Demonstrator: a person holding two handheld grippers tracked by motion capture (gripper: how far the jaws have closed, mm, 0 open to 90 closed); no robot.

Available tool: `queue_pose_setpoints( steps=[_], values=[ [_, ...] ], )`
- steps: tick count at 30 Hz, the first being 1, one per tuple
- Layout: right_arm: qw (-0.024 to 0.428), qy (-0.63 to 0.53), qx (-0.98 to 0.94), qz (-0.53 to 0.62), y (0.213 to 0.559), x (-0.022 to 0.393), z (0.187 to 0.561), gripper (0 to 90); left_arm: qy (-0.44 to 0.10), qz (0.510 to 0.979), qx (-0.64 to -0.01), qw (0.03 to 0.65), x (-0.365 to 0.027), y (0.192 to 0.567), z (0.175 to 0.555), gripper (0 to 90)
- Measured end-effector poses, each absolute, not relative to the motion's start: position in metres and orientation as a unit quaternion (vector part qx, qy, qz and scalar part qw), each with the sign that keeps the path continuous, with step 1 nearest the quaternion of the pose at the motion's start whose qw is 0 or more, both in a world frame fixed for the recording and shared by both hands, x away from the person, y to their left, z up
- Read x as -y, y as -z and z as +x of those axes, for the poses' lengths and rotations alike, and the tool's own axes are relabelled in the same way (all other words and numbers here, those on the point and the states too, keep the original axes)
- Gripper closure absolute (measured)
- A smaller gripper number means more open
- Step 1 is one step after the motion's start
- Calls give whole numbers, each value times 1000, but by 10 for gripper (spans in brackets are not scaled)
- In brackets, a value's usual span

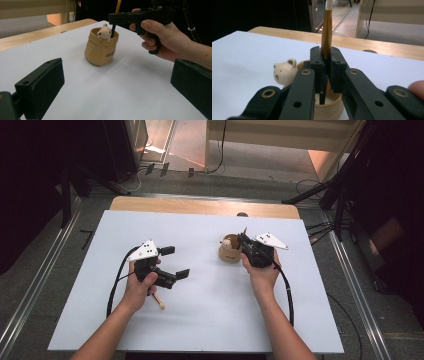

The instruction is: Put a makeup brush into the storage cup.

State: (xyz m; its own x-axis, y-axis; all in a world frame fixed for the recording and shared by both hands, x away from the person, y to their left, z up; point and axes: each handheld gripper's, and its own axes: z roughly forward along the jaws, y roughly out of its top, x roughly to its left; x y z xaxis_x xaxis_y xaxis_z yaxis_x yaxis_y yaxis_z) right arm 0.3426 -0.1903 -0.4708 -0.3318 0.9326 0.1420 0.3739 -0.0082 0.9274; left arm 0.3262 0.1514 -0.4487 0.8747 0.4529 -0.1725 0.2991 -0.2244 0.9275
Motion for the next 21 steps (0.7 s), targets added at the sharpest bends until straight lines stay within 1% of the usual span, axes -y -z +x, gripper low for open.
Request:
queue_pose_setpoints(
  steps=[6, 7, 9, 11, 13, 14, 17, 19, 21],
  values=[
    [277, -499, -644, 509, 473, 191, 343, 838, -68, 779, -240, 575, -152, 448, 326, 0],
    [274, -503, -641, 511, 473, 192, 343, 796, -68, 779, -240, 575, -152, 448, 326, 0],
    [275, -515, -627, 516, 471, 193, 341, 560, -67, 779, -240, 575, -152, 448, 326, 0],
    [279, -518, -621, 519, 468, 194, 340, 388, -67, 779, -240, 576, -152, 448, 326, 0],
    [274, -525, -615, 521, 465, 196, 339, 252, -66, 779, -240, 576, -151, 448, 326, 0],
    [274, -527, -613, 521, 464, 198, 339, 163, -66, 779, -240, 576, -151, 448, 326, 0],
    [259, -534, -608, 528, 462, 201, 339, 35, -65, 779, -240, 576, -151, 448, 326, 0],
    [254, -533, -608, 531, 462, 203, 339, 5, -66, 779, -239, 576, -152, 448, 326, 0],
    [249, -533, -610, 530, 461, 203, 338, 0, -67, 777, -240, 577, -153, 448, 327, 0]
  ],
)
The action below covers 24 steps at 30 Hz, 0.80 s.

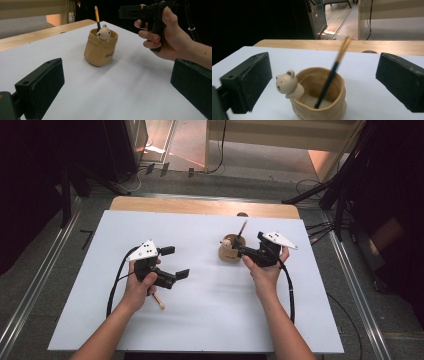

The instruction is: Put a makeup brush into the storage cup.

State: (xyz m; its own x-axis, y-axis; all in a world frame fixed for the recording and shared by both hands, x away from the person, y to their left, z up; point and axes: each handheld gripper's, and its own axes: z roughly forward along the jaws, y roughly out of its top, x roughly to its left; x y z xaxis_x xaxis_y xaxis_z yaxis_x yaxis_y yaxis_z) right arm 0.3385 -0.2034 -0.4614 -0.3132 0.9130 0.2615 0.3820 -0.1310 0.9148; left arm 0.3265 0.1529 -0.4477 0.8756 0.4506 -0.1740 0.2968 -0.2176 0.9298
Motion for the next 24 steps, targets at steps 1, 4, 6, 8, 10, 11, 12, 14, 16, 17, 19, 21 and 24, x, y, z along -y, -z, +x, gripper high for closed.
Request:
queue_pose_setpoints(
  steps=[1, 4, 6, 8, 10, 11, 12, 14, 16, 17, 19, 21, 24],
  values=[
    [248, -533, -613, 529, 461, 203, 337, 0, -67, 776, -241, 579, -153, 448, 327, 0],
    [252, -534, -617, 521, 459, 204, 334, 0, -68, 776, -241, 578, -155, 447, 327, 0],
    [249, -536, -617, 519, 457, 205, 331, 0, -68, 775, -241, 580, -156, 446, 327, 0],
    [250, -535, -618, 518, 456, 206, 327, 0, -67, 773, -242, 582, -157, 446, 327, 0],
    [251, -535, -620, 516, 456, 208, 324, 0, -69, 773, -240, 583, -157, 446, 327, 0],
    [252, -534, -620, 516, 456, 209, 323, 0, -69, 773, -240, 584, -157, 446, 327, 0],
    [252, -532, -622, 517, 456, 210, 321, 0, -68, 772, -240, 584, -157, 446, 327, 0],
    [254, -533, -622, 515, 456, 212, 319, 0, -68, 773, -240, 584, -157, 445, 327, 0],
    [255, -533, -622, 514, 456, 214, 316, 0, -68, 772, -241, 585, -158, 445, 327, 0],
    [253, -532, -622, 516, 456, 215, 315, 0, -69, 772, -242, 584, -158, 445, 327, 0],
    [256, -531, -624, 513, 456, 216, 313, 0, -70, 773, -240, 583, -159, 445, 327, 0],
    [255, -528, -626, 514, 455, 216, 311, 0, -70, 772, -242, 584, -160, 444, 326, 0],
    [262, -528, -629, 507, 453, 219, 306, 0, -71, 772, -243, 584, -162, 443, 326, 0]
  ],
)
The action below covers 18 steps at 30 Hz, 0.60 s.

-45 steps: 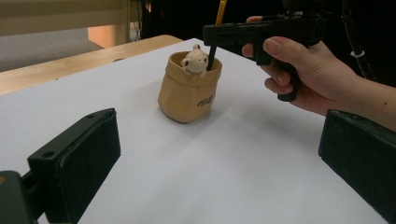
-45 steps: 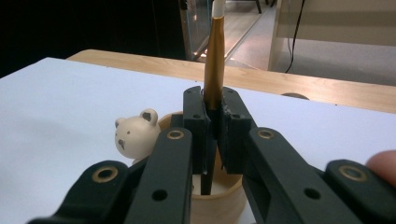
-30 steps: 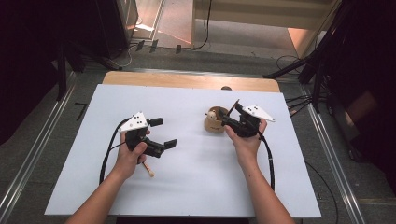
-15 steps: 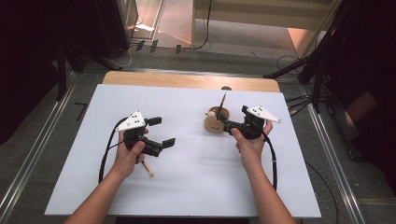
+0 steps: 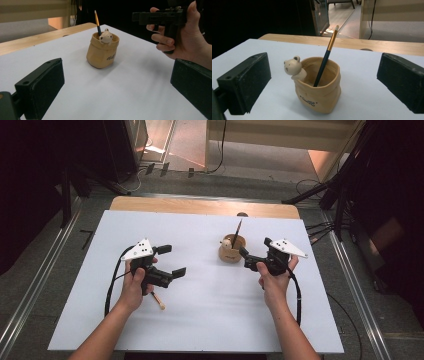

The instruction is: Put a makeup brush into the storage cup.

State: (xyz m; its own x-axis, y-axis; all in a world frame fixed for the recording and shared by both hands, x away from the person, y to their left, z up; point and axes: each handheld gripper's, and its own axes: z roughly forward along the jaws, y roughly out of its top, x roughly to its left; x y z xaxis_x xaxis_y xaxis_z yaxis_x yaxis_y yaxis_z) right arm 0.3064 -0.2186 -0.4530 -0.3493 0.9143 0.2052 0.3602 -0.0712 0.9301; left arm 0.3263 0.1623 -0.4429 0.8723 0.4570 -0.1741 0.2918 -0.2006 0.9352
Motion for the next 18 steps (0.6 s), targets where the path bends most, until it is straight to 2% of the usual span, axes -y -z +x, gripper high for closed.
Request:
queue_pose_setpoints(
  steps=[18],
  values=[
    [263, -525, -645, 489, 453, 233, 280, 0, -79, 759, -262, 591, -182, 437, 324, 0]
  ],
)
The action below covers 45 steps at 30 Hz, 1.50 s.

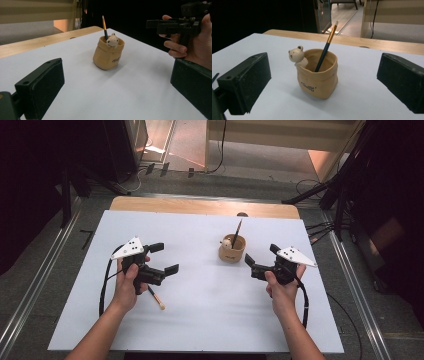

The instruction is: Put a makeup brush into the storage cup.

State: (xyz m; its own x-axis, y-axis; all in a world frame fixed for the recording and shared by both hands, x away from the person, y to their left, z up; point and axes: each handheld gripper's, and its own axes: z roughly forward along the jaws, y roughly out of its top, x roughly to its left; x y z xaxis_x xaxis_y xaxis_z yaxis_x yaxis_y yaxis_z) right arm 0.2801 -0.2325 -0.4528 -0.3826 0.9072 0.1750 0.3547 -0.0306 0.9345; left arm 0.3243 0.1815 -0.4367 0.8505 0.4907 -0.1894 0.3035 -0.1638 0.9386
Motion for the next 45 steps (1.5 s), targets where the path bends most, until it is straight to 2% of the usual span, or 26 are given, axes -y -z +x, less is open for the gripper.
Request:
queue_pose_setpoints(
  steps=[29, 45],
  values=[
    [273, -510, -653, 488, 460, 283, 237, 0, -84, 779, -255, 567, -235, 439, 314, 0],
    [276, -508, -648, 496, 465, 292, 229, 0, -42, 836, -204, 508, -241, 440, 315, 0]
  ],
)
